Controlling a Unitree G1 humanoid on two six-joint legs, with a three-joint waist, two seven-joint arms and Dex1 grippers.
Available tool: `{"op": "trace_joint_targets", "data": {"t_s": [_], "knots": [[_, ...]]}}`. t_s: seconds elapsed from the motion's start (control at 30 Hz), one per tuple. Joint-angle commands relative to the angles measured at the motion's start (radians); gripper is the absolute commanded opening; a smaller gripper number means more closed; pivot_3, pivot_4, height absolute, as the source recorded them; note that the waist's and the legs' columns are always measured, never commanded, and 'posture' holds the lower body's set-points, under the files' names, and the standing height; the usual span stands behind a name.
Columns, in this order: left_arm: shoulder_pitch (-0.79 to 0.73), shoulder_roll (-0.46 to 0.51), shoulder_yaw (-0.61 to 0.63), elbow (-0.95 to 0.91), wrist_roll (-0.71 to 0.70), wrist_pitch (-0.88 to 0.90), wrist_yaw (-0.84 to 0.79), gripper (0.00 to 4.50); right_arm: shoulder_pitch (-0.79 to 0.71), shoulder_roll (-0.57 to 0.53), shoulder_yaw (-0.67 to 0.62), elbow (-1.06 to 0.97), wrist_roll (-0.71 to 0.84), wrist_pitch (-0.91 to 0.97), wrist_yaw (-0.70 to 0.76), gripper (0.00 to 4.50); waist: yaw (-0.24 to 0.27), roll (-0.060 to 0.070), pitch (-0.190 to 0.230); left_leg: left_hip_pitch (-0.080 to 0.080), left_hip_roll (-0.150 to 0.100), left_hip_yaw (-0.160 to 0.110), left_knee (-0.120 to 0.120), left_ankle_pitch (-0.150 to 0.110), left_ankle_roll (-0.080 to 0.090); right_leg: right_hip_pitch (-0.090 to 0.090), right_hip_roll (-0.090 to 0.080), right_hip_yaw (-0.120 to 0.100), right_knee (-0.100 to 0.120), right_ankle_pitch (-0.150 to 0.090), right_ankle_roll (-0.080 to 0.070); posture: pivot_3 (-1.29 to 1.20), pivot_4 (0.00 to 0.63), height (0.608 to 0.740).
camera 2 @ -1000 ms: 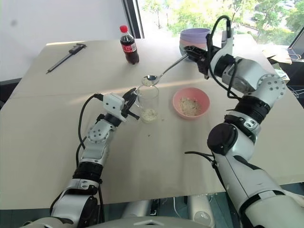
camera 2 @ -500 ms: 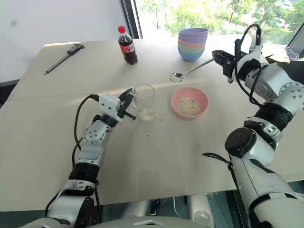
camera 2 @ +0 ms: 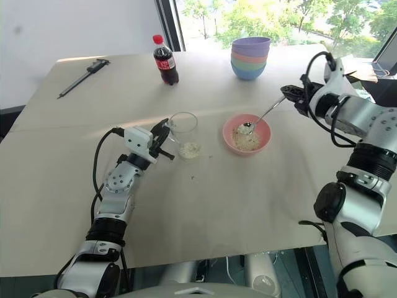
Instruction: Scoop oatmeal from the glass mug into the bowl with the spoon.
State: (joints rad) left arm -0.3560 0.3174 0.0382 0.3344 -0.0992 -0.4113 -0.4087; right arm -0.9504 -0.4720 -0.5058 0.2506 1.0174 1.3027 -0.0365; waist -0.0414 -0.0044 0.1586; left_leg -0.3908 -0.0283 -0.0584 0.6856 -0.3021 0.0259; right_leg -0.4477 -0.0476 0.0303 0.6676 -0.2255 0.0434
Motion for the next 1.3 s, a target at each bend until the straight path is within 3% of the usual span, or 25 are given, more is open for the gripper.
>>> {"op": "trace_joint_targets", "data": {"t_s": [0.03, 0.23, 0.4, 0.57, 0.67, 0.83, 0.97, 1.23, 1.3], "knots": [[0.019, 0.014, 0.014, -0.015, 0.009, 0.001, 0.005, 0.06, 0.024, -0.069, 0.240, -0.226, -0.130, -0.138, 0.198, 0.00, 0.000, 0.000, 0.000, 0.000, 0.000, 0.000, 0.000, 0.000, 0.000, 0.000, 0.000, -0.001, 0.000, 0.000, 0.000, 0.00, 0.150, 0.740], [0.022, 0.013, 0.012, -0.021, 0.009, 0.004, 0.007, 0.06, 0.031, -0.195, 0.512, -0.406, -0.328, -0.319, 0.447, 0.00, 0.003, 0.000, 0.000, 0.000, 0.000, -0.002, 0.001, 0.000, 0.000, 0.000, 0.000, -0.002, -0.002, 0.000, 0.000, 0.00, 0.150, 0.740], [0.024, 0.012, 0.013, -0.024, 0.010, 0.005, 0.012, 0.06, 0.041, -0.257, 0.604, -0.445, -0.444, -0.415, 0.564, 0.00, 0.007, 0.000, 0.000, -0.001, -0.001, -0.003, 0.001, 0.002, -0.003, 0.001, -0.002, -0.003, -0.004, 0.001, 0.001, 0.00, 0.150, 0.740], [0.031, 0.014, 0.016, -0.031, 0.009, 0.007, 0.020, 0.06, -0.023, -0.134, 0.406, -0.316, -0.344, -0.310, 0.474, 0.00, 0.006, 0.000, 0.000, -0.001, -0.001, -0.003, 0.001, 0.002, -0.004, 0.001, -0.005, -0.003, -0.004, 0.001, 0.001, 0.00, 0.150, 0.740], [0.039, 0.013, 0.022, -0.039, 0.002, 0.015, 0.026, 0.06, -0.136, 0.020, 0.181, -0.223, -0.127, -0.175, 0.343, 0.00, 0.003, 0.000, 0.000, -0.001, -0.001, -0.003, 0.001, 0.002, -0.004, 0.000, -0.005, -0.001, -0.003, 0.002, 0.000, 0.00, 0.150, 0.740], [0.044, 0.003, 0.031, -0.052, -0.017, 0.041, 0.035, 0.06, -0.175, 0.143, 0.083, -0.225, 0.052, -0.027, 0.240, 0.00, 0.005, 0.000, 0.000, -0.002, 0.000, -0.004, 0.000, 0.002, -0.004, 0.000, -0.005, -0.003, -0.004, 0.002, 0.000, 0.00, 0.150, 0.740], [0.059, 0.001, 0.033, -0.075, -0.025, 0.058, 0.037, 0.06, -0.141, 0.246, 0.112, -0.285, 0.100, 0.008, 0.159, 0.00, 0.001, 0.000, -0.001, -0.002, -0.001, -0.003, 0.000, 0.002, -0.004, 0.000, -0.006, -0.002, -0.004, 0.002, 0.000, 0.00, 0.150, 0.740], [0.093, -0.004, 0.038, -0.131, -0.027, 0.084, 0.051, 0.06, -0.082, 0.301, 0.310, -0.300, -0.073, -0.145, 0.200, 0.00, 0.000, 0.000, -0.001, -0.002, -0.002, -0.004, 0.001, 0.002, -0.004, 0.000, -0.005, -0.003, -0.003, 0.002, 0.001, 0.00, 0.150, 0.740], [0.107, -0.006, 0.042, -0.148, -0.026, 0.091, 0.056, 0.06, -0.092, 0.321, 0.307, -0.278, -0.075, -0.161, 0.198, 0.00, -0.002, 0.000, -0.001, -0.001, -0.001, -0.004, 0.001, 0.002, -0.004, 0.000, -0.005, -0.002, -0.003, 0.002, 0.001, 0.00, 0.150, 0.740]]}}
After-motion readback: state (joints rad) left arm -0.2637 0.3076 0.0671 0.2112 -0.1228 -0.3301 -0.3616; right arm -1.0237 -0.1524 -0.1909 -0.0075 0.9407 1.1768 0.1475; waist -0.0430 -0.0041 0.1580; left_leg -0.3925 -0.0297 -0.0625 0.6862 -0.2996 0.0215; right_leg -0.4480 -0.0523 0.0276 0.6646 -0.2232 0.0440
